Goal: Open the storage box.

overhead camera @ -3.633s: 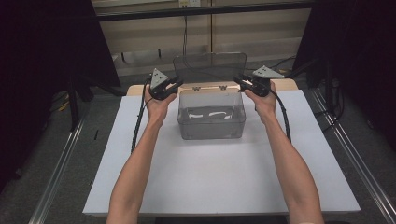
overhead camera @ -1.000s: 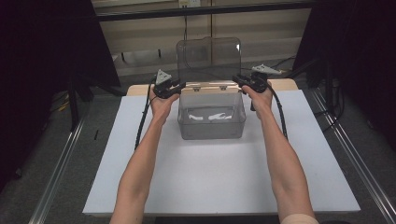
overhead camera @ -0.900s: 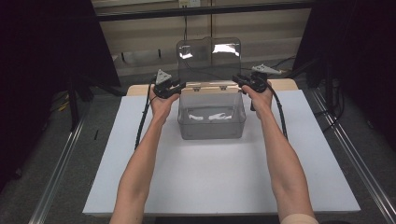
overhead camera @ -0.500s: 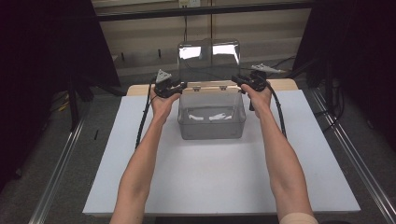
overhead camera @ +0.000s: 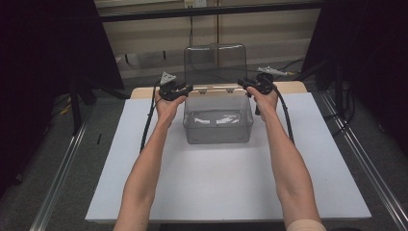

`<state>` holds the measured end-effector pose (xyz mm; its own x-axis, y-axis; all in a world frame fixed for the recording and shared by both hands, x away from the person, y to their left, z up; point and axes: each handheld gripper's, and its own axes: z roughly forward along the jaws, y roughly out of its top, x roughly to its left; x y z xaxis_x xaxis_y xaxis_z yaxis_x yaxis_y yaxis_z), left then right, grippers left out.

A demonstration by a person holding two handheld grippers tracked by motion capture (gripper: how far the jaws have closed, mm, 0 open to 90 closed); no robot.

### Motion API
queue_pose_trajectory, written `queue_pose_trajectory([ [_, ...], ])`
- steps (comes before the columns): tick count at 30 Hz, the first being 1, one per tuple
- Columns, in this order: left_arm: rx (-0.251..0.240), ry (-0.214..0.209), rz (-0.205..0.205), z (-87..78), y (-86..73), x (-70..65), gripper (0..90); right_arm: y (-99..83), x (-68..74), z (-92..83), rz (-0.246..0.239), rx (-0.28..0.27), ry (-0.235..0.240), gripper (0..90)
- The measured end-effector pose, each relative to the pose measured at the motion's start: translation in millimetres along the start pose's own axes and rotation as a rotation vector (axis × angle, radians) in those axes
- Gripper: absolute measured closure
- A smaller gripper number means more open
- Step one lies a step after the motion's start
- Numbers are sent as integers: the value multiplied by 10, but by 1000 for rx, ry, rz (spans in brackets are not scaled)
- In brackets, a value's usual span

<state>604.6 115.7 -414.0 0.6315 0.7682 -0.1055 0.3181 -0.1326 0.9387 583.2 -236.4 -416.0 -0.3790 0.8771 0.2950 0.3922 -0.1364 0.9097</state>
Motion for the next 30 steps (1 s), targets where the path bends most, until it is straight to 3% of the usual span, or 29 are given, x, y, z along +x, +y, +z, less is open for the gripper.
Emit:
queue_pose_trajectory([
  [4, 13, 18, 34, -8, 8, 0, 579, -13, -12, 3, 39, 17, 1, 601],
  [7, -9, 1, -23, 1, -25, 12, 572, -19, -20, 4, 53, 15, -9, 602],
  [10, -6, 5, -14, 5, -21, 12, 572, -12, -14, 4, 50, 21, -10, 600],
  [12, -2, 4, -13, 6, -20, 11, 565, -10, -18, 8, 73, 33, -16, 600],
  [23, -7, -7, -25, 10, -33, 15, 552, -10, 1, 20, 72, 61, -39, 533],
  [26, -4, -10, -12, 29, -44, -5, 551, 14, -1, -9, 43, 59, -53, 573],
  [27, -26, -16, -26, 40, -52, -16, 540, 19, -2, -17, 48, 55, -27, 562],
  [28, 4, -12, -18, 52, -54, -30, 518, 24, 9, -18, 47, 57, -20, 545],
  [30, -8, -4, -25, 61, -61, -52, 497, 27, 45, -11, 30, 55, -17, 536],
])
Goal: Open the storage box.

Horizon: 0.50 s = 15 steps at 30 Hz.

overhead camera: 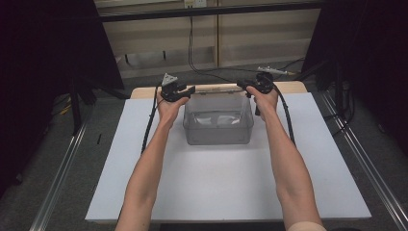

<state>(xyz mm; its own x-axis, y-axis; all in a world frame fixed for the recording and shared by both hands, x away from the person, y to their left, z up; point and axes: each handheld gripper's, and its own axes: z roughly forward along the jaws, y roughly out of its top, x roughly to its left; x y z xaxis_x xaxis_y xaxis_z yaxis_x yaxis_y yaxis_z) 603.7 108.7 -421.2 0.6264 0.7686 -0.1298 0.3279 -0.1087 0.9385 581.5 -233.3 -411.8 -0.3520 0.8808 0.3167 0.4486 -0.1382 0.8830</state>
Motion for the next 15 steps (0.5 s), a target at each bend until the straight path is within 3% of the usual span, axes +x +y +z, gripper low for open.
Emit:
queue_pose_trajectory([
  [5, 15, 41, 12, -39, 13, 40, 366, -32, -27, -14, -10, 5, -8, 479],
  [9, 17, 38, -2, -60, 15, 57, 300, -14, -22, -47, -24, -15, -12, 409],
  [15, 22, 38, 21, -121, 63, 18, 157, -38, -48, -91, -36, -31, -39, 210],
])
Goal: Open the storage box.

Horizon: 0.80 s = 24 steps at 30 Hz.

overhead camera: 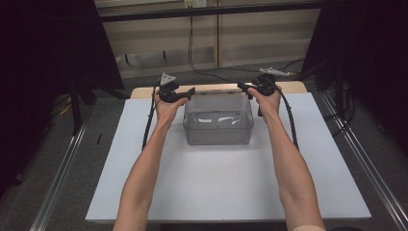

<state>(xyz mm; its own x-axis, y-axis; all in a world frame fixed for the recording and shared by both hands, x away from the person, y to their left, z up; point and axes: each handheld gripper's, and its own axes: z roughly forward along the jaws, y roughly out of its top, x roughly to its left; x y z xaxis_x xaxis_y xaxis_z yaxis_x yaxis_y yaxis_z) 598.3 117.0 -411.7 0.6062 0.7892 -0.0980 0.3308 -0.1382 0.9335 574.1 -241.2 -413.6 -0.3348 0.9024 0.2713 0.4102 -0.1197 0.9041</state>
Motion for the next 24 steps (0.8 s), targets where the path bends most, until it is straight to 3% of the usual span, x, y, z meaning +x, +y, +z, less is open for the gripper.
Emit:
queue_pose_trajectory([
  [3, -9, 2, -4, -70, 39, -16, 107, -14, 12, -43, -12, -26, -6, 146],
  [6, -38, -16, -38, -154, 44, -48, 72, -14, 46, -102, -31, -42, 2, 94],
  [11, -50, -23, -40, -305, -5, -76, 43, -23, 134, -234, -81, -80, 12, 40],
  [14, -68, -28, -28, -420, -31, -80, 32, -50, 172, -338, -81, -100, 18, 36],
  [20, -96, -25, 6, -682, -107, -171, 27, -115, 208, -540, -120, -118, -20, 34],
  [24, -116, 3, 30, -818, -201, -236, 27, -176, 244, -682, -133, -133, -40, 23],
])
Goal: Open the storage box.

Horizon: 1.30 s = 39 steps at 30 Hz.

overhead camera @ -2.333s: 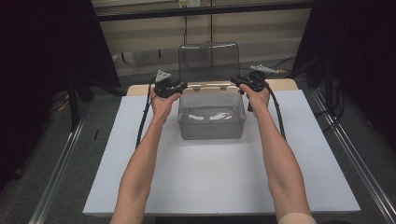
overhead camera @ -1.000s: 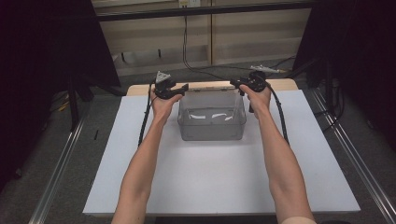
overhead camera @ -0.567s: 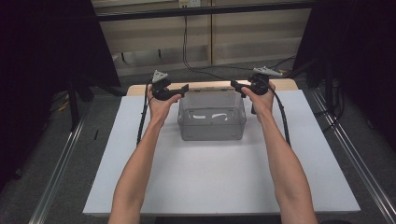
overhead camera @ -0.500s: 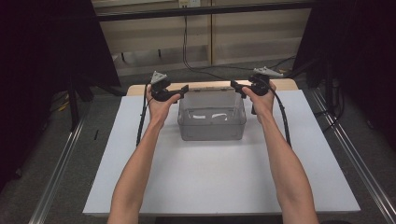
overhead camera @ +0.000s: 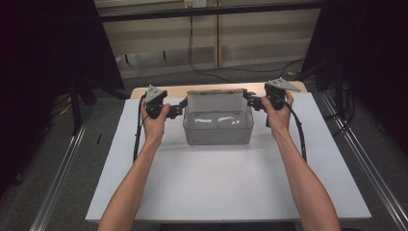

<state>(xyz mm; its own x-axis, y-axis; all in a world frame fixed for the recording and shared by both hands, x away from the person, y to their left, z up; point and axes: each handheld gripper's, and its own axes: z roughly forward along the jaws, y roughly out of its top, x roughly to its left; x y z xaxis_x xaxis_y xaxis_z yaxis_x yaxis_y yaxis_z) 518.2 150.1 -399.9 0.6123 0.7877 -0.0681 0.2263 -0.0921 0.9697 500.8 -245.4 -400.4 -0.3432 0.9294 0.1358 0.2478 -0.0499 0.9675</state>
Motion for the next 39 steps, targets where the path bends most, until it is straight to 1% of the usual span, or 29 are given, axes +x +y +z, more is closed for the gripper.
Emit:
queue_pose_trajectory([
  [1, 3, -3, 9, -42, -12, -10, 28, -6, 11, -37, -3, -4, -2, 15],
  [2, -7, 1, 9, -79, -28, -28, 28, -14, 27, -77, -5, -9, -7, 7],
  [4, -25, 12, 10, -163, -61, -53, 28, -28, 62, -156, -24, -18, -14, 8],
  [7, -43, 27, 15, -290, -126, -102, 28, -40, 101, -279, -45, -32, -15, 16],
  [9, -45, 36, 10, -400, -186, -141, 28, -63, 128, -367, -60, -38, -17, 16],
  [10, -51, 40, -1, -454, -221, -156, 28, -89, 149, -424, -68, -40, -18, 16],
  [11, -47, 40, -3, -495, -247, -164, 28, -112, 169, -472, -75, -41, -22, 16],
  [12, -39, 42, -2, -545, -275, -179, 28, -128, 180, -507, -87, -45, -26, 16],
  [14, -44, 53, 10, -651, -324, -195, 28, -175, 208, -610, -104, -50, -38, 13],
  [16, -46, 66, -7, -756, -381, -198, 28, -224, 216, -706, -116, -54, -56, 12],
  [17, -41, 79, -14, -805, -407, -200, 28, -251, 213, -751, -110, -59, -62, 12],
  [18, -46, 84, -19, -845, -434, -206, 28, -274, 211, -794, -107, -63, -64, 11],
  [19, -43, 93, -11, -892, -456, -206, 28, -293, 214, -839, -114, -58, -74, 6],
  [21, -50, 97, -20, -987, -494, -212, 27, -335, 227, -936, -131, -67, -88, 2],
  [22, -56, 102, -29, -1030, -511, -220, 28, -356, 234, -986, -131, -58, -89, 0],
  [23, -58, 102, -28, -1071, -524, -230, 27, -387, 238, -1037, -128, -63, -94, 0],
  [24, -56, 100, -17, -1113, -539, -243, 28, -418, 242, -1079, -122, -69, -95, 0],
  [25, -56, 104, -13, -1156, -559, -262, 27, -446, 246, -1117, -126, -56, -99, 0],
  [27, -58, 106, -7, -1233, -594, -299, 27, -519, 254, -1200, -121, -66, -106, 0],
  [28, -58, 108, -3, -1274, -611, -317, 27, -558, 258, -1237, -121, -59, -111, 0],
  [31, -60, 118, -4, -1389, -662, -372, 27, -644, 257, -1357, -137, -48, -135, 2],
  [33, -55, 121, 1, -1473, -704, -396, 27, -676, 252, -1461, -119, -58, -139, 4],
  [34, -56, 125, -13, -1512, -728, -406, 27, -690, 254, -1517, -123, -71, -149, 3],
  [36, -62, 139, -44, -1582, -768, -416, 27, -717, 259, -1617, -145, -76, -162, 2],
  [39, -64, 155, -43, -1664, -792, -437, 26, -760, 256, -1767, -125, -81, -154, 7],
])
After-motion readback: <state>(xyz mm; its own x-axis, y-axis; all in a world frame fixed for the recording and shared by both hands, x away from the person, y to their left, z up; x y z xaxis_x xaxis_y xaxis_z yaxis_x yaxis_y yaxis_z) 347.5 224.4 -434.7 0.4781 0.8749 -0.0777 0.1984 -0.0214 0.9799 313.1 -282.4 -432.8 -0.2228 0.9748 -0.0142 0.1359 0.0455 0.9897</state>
